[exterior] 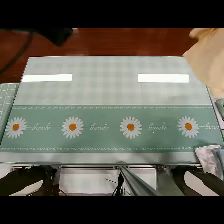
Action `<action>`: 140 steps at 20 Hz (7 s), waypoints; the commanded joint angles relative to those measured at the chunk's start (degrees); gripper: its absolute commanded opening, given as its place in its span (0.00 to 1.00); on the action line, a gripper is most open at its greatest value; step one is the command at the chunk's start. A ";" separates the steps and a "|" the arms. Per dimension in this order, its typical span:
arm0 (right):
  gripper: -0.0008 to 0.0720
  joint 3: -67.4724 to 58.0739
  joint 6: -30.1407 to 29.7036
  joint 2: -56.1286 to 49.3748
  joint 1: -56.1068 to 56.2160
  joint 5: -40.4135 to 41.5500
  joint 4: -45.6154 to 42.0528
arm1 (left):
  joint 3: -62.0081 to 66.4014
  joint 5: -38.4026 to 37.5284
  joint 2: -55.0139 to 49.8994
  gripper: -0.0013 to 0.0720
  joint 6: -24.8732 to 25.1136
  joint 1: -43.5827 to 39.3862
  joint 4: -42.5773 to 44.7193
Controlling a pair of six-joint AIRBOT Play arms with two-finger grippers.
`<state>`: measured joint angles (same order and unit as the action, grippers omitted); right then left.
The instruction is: Fold the shirts.
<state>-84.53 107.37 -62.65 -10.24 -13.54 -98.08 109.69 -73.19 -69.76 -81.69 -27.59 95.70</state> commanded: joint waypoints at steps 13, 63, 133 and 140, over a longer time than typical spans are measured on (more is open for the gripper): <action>0.04 -1.55 -21.24 4.31 32.22 -43.39 14.99 | 5.75 -15.45 14.23 0.98 -10.58 -0.39 -0.13; 0.83 27.63 -24.06 4.66 -2.14 -52.65 15.37 | -89.24 19.98 2.45 0.98 10.80 17.64 -65.13; 0.04 -0.46 -33.16 20.46 -1.55 -40.06 18.64 | -12.72 21.49 29.57 0.05 13.00 50.31 -63.89; 0.04 -9.07 -28.74 21.92 -1.44 -34.99 25.40 | -12.70 20.26 33.57 0.05 6.25 50.66 -62.95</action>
<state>-89.52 77.65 -41.36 -11.70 -52.66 -78.50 96.57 -52.86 -37.87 -74.00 22.63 35.27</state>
